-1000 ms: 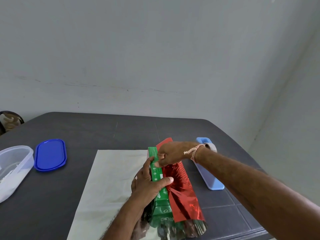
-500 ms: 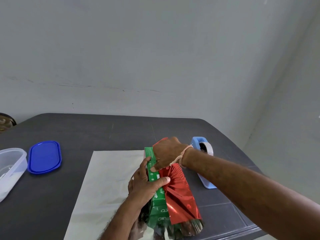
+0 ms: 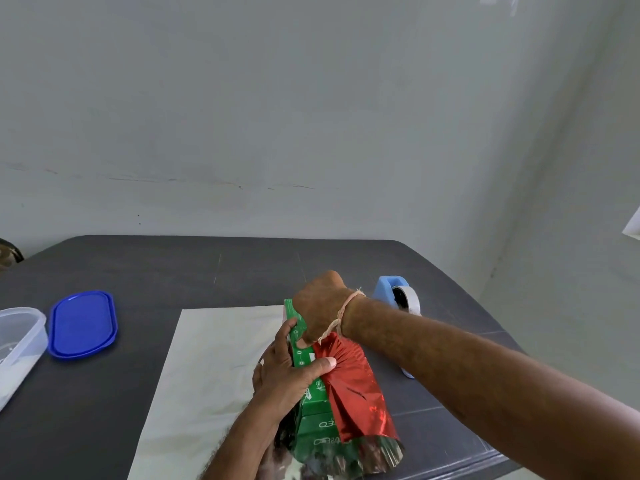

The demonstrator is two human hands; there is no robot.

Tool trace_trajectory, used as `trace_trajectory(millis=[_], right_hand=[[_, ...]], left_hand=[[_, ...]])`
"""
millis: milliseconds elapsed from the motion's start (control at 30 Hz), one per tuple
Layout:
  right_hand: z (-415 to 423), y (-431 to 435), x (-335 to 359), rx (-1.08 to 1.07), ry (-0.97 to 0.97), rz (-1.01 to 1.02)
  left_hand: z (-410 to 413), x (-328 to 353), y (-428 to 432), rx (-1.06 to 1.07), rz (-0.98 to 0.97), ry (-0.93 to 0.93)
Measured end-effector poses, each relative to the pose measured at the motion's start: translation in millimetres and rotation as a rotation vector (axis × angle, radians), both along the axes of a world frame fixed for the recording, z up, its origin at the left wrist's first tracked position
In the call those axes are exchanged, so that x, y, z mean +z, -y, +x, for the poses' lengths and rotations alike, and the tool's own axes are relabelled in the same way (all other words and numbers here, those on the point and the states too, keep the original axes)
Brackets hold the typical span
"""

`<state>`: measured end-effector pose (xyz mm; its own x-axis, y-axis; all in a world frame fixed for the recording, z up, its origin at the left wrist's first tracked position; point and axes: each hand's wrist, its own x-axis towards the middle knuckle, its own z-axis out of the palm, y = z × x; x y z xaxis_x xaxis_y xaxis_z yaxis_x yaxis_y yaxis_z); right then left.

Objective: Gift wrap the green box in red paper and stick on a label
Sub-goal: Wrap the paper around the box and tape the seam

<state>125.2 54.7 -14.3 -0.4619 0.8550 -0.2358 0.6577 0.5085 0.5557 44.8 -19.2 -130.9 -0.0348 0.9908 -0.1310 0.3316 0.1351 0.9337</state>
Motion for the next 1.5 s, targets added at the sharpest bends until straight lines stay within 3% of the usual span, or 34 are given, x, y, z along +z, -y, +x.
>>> trace_trajectory(millis=[167, 567, 1000, 1300, 1367, 1500], right_hand=[[4.6, -9.1, -1.6, -0.014, -0.026, 0.026], [51.8, -27.8, -15.1, -0.244, -0.549, -0.263], [67.8, -37.8, -32.9, -0.251, -0.748, -0.292], [65.2, -20.0, -43.6, -0.265, -0.739, -0.111], [68.3, -13.2, -44.0, -0.285, -0.855, -0.090], [103.3, 3.0, -45.9, -0.346, -1.414, -0.040]], left_hand=[[-0.8, 0.5, 0.7, -0.004, -0.004, 0.006], [-1.3, -1.4, -2.5, -0.023, -0.009, -0.003], [-1.0, -2.7, -4.4, -0.009, -0.013, -0.018], [-1.4, -2.8, -5.1, 0.006, -0.014, -0.010], [-1.8, -5.3, -5.9, 0.015, -0.017, 0.015], [-3.5, -7.8, -5.0, 0.019, 0.004, 0.051]])
